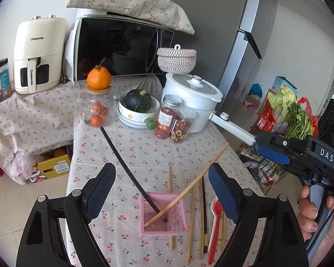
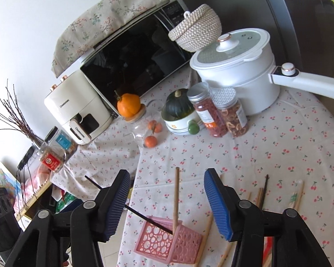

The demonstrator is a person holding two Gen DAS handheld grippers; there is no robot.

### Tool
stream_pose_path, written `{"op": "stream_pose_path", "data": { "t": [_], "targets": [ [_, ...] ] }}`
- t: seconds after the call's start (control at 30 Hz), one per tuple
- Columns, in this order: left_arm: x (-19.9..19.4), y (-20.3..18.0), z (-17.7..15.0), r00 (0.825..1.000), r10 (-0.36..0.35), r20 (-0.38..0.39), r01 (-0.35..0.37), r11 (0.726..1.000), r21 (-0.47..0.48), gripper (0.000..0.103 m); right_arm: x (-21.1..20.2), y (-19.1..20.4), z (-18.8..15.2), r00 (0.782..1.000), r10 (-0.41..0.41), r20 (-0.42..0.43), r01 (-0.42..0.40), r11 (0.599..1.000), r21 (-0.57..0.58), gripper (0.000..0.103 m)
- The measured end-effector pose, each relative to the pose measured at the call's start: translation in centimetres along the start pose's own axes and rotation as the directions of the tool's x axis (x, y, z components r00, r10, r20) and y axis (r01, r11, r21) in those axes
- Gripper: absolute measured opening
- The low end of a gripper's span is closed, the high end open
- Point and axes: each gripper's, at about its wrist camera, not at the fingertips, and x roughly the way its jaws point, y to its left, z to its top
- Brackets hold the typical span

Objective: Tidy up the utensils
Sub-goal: 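Lower both held chopsticks into the pink basket and open both tools, then grasp the white plastic spoon with the left tool while the right tool approaches the red spoon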

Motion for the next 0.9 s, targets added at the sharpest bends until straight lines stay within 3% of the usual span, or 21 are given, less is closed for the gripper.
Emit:
{"op": "stream_pose_path", "data": {
  "t": [0.1, 0.3, 0.5, 0.6, 0.7, 0.83, 0.9],
  "targets": [
    [0.0, -1.0, -1.0, 0.999, 0.029, -0.04, -0.028, 0.999, 0.03, 0.092, -0.7, -1.3, -0.4, 0.999, -0.048, -0.009, 0.048, 0.999, 0.0, 0.073],
    [1.3, -3.4, -3.4, 0.985, 0.025, -0.172, -0.012, 0.997, 0.076, 0.093, -1.3, -4.9, -2.0, 0.984, -0.161, -0.07, 0.162, 0.987, 0.004, 0.08],
    [2.7, -6.4, -6.0, 0.962, 0.02, -0.271, 0.013, 0.993, 0.118, 0.093, -1.9, -9.0, -3.9, 0.941, -0.3, -0.155, 0.302, 0.953, -0.007, 0.084],
    [3.7, -8.5, -7.3, 0.945, 0.006, -0.326, 0.044, 0.988, 0.147, 0.093, -2.4, -11.2, -4.4, 0.921, -0.338, -0.194, 0.345, 0.939, 0.004, 0.084],
    [5.4, -10.8, -8.5, 0.915, -0.025, -0.402, 0.095, 0.983, 0.155, 0.093, -3.1, -13.3, -4.4, 0.905, -0.37, -0.212, 0.384, 0.923, 0.028, 0.084],
    [8.2, -13.0, -9.2, 0.888, -0.089, -0.452, 0.146, 0.985, 0.092, 0.092, -3.9, -15.8, -4.4, 0.89, -0.396, -0.225, 0.42, 0.905, 0.071, 0.084],
    [10.1, -13.8, -9.2, 0.883, -0.098, -0.46, 0.142, 0.988, 0.063, 0.081, -4.0, -16.8, -4.4, 0.886, -0.399, -0.238, 0.428, 0.9, 0.082, 0.084]
  ]
}}
